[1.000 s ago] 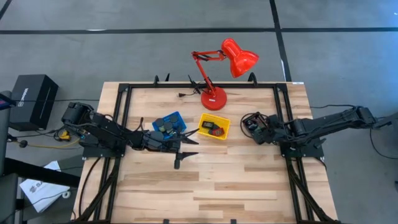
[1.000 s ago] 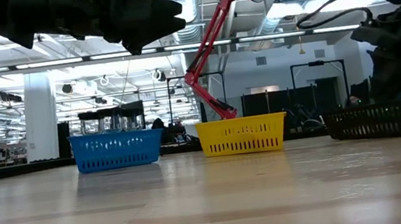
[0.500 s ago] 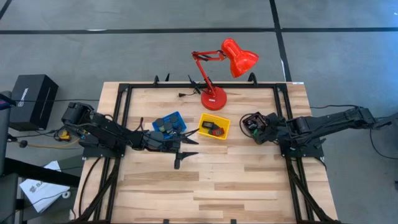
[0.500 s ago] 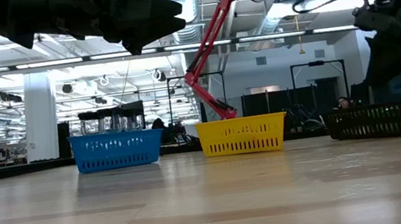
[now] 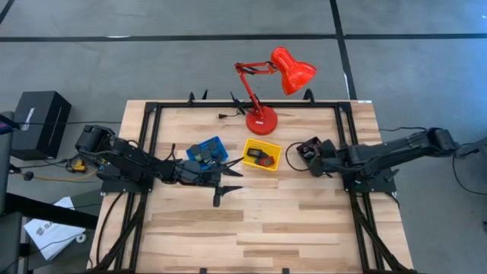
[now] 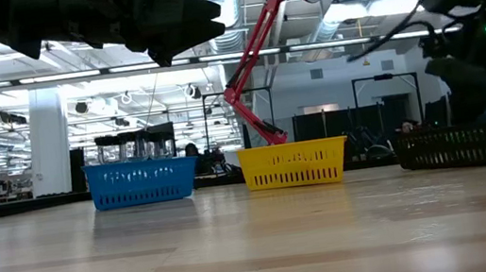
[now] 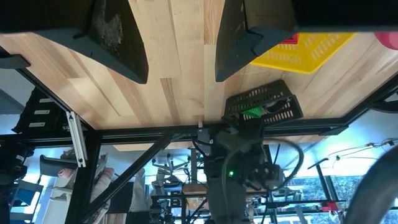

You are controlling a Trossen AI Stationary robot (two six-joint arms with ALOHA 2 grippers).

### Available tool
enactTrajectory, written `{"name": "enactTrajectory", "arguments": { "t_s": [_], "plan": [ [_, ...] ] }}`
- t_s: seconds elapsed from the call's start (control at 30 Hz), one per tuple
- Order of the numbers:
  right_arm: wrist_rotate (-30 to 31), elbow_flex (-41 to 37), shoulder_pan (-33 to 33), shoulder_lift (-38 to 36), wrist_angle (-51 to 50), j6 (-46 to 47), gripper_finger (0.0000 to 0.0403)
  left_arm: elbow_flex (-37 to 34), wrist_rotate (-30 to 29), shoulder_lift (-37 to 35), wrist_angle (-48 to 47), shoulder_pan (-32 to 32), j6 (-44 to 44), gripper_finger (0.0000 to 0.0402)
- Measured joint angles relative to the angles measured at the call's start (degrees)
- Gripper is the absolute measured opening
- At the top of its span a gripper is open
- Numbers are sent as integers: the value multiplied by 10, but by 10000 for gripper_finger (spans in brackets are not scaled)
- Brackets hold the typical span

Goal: Pick & Place Office items
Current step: Put the green wrist watch into the black bin

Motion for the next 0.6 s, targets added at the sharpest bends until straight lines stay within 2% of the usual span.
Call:
{"name": "enactTrajectory", "arguments": {
  "t_s": [0.27,0.43,0.6],
  "plan": [
    [-117,1,-8,52,-5,-43,72,0,0,0,0,0,0,181],
    [-144,1,-10,56,-9,-48,71,0,0,0,0,0,0,181],
    [-148,38,-12,55,-67,-55,71,0,0,0,0,0,0,181]
  ]
}}
